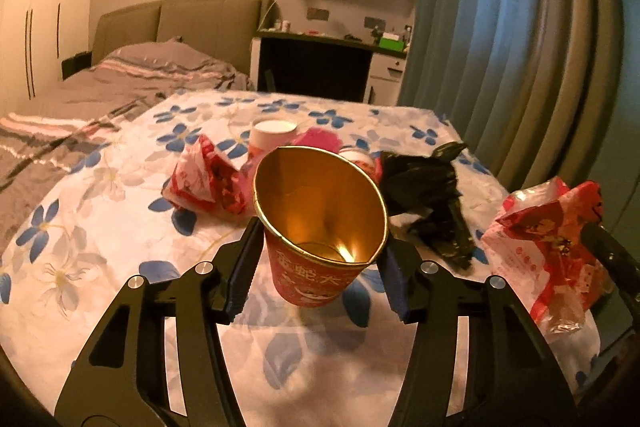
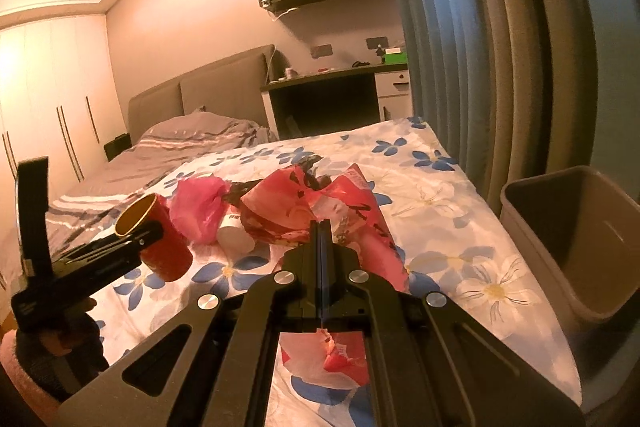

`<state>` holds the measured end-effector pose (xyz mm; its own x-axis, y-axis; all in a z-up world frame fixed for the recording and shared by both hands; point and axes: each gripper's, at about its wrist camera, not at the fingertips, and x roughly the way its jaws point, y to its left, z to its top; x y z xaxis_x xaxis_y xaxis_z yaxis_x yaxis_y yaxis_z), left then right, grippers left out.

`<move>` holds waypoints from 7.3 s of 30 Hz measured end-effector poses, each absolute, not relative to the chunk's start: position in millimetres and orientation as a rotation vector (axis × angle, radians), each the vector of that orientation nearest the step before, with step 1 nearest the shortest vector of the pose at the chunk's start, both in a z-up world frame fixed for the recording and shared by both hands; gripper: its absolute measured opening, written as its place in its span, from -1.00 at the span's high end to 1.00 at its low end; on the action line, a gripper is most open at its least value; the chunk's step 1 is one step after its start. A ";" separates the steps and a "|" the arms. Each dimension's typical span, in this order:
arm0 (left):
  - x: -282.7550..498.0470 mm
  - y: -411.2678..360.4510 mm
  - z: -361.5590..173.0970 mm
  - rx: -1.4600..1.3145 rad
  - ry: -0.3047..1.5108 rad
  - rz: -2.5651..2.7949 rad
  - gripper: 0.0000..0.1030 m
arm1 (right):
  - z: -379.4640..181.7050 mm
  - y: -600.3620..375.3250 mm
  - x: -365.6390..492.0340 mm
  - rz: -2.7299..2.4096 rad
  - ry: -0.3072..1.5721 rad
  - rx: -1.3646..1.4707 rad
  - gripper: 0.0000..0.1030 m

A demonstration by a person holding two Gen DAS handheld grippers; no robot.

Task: Collect trash
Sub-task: 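Lift the red wrapper and red cup and carry both over the brown bin, then open both tools to drop the red wrapper and red cup into the bin, then move both open tools back toward the remaining trash on the bed, then grasp the black plastic bag with the right tool while the left grasps the pink bag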

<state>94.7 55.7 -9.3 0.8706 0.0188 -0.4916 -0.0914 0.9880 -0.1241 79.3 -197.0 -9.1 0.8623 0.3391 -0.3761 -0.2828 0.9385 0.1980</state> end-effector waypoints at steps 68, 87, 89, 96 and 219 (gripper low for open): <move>170.5 -268.0 -7.2 0.034 0.488 -0.599 -0.05 | -25.2 -411.3 106.7 -0.155 0.352 0.230 0.99; 180.6 -286.3 -19.7 0.038 0.524 -0.656 -0.05 | -31.1 -421.8 119.8 -0.135 0.405 0.261 0.98; 180.2 -287.0 -20.6 0.042 0.518 -0.661 -0.05 | -32.2 -423.7 119.5 -0.137 0.406 0.270 0.97; 179.8 -287.6 -20.7 0.037 0.517 -0.678 -0.06 | -33.4 -429.6 117.2 -0.147 0.409 0.293 0.56; 192.9 96.9 -25.1 -0.182 0.592 -0.017 0.69 | -32.3 -186.7 156.7 0.382 0.586 0.138 0.78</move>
<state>192.9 96.9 -25.1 0.8304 -0.0677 -0.5531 -0.0365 0.9838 -0.1753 156.7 -186.7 -32.3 0.7654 0.3894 -0.5124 -0.3117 0.9208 0.2343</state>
